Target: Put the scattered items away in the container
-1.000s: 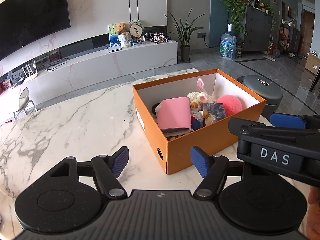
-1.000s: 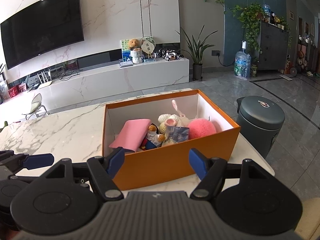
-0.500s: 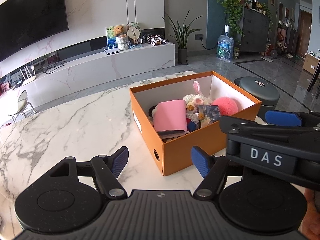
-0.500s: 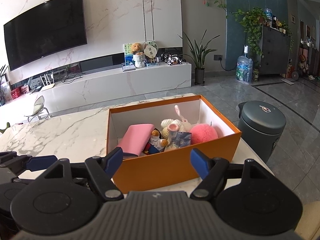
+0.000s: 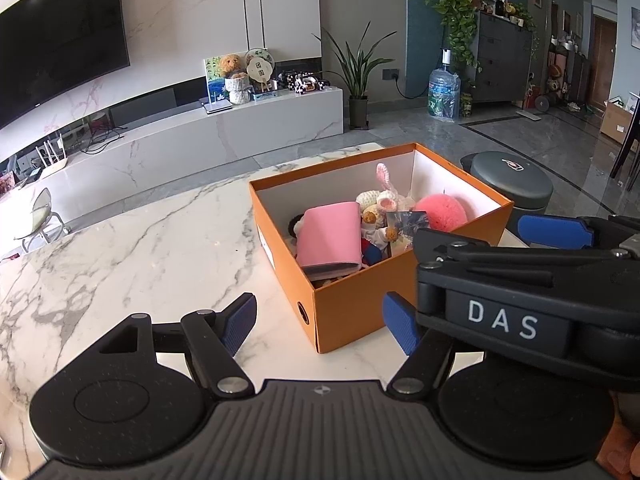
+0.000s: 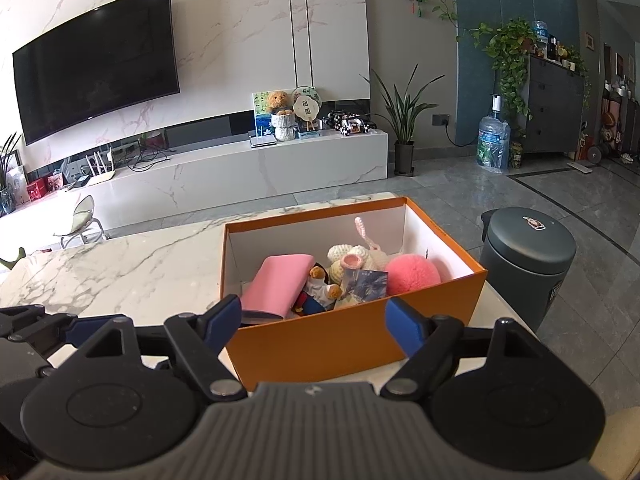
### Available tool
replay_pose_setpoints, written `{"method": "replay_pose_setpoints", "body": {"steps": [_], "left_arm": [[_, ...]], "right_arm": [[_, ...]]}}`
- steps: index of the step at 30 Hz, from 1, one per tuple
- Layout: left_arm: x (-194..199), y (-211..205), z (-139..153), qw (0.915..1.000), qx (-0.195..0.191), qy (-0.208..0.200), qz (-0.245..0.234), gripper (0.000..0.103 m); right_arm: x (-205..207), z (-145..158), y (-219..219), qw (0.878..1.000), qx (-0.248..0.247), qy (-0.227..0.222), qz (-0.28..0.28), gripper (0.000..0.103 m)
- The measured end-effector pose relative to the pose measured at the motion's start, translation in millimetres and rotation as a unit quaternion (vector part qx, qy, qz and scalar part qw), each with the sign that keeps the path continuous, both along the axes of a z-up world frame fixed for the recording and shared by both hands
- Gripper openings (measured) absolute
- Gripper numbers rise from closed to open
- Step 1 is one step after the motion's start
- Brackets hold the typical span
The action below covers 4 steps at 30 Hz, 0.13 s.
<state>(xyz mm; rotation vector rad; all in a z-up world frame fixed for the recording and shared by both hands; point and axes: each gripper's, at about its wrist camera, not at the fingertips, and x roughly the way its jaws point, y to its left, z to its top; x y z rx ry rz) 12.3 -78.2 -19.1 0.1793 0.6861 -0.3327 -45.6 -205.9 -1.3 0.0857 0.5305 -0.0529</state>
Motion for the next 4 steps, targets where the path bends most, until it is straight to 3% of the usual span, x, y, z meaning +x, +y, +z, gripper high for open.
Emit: {"method": "replay_pose_setpoints", "body": {"steps": [4], "left_arm": [[-2.2,-1.6,-0.1,1.0,0.0,-0.005,0.001,0.082]], "right_arm": [[0.6,-0.5,0.2,1.0,0.004,0.001,0.004,0.083]]}}
